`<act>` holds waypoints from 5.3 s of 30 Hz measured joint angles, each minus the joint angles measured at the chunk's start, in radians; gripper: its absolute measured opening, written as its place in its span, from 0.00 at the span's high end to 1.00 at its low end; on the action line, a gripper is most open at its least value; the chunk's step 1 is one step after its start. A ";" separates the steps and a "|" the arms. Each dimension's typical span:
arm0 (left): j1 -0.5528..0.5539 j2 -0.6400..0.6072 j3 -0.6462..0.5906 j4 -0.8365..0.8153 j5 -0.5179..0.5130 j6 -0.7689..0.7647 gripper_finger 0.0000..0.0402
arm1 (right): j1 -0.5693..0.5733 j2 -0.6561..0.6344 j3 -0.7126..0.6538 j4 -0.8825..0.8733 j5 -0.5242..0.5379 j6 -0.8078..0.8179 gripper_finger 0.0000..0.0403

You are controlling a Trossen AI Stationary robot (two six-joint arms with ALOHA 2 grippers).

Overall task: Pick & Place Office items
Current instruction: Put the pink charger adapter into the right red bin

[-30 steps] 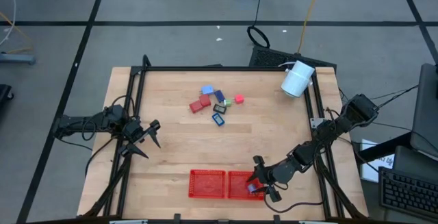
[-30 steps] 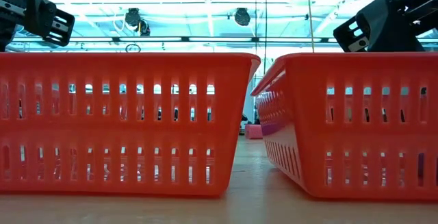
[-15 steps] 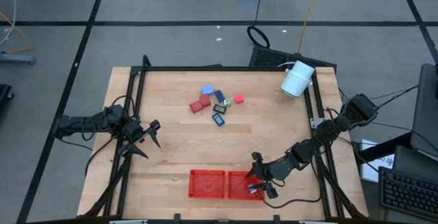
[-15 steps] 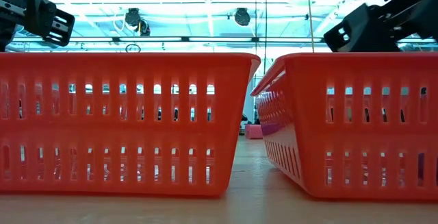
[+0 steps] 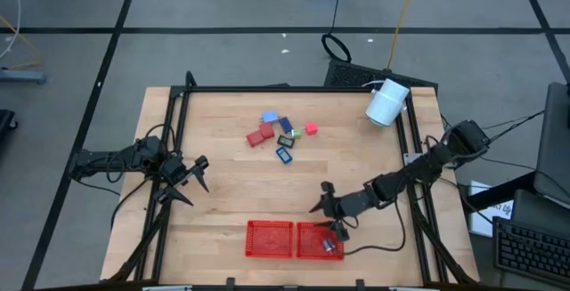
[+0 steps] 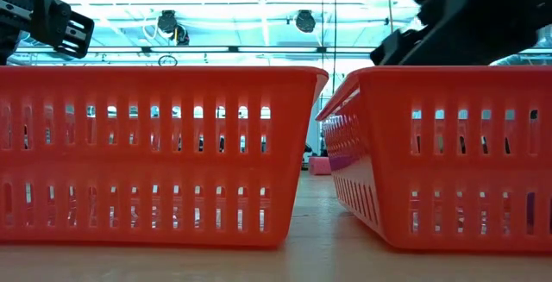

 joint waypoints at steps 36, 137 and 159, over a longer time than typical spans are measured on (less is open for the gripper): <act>0.000 0.000 0.000 0.000 0.000 0.000 0.33 | -0.441 0.000 0.000 0.000 -0.002 -0.264 0.52; 0.000 0.000 0.000 0.000 0.000 0.000 0.33 | -0.658 -0.122 -0.290 0.383 0.050 -0.160 0.28; 0.000 0.000 0.000 0.000 0.000 0.000 0.33 | -0.876 0.136 0.068 -0.047 -0.119 -0.509 0.31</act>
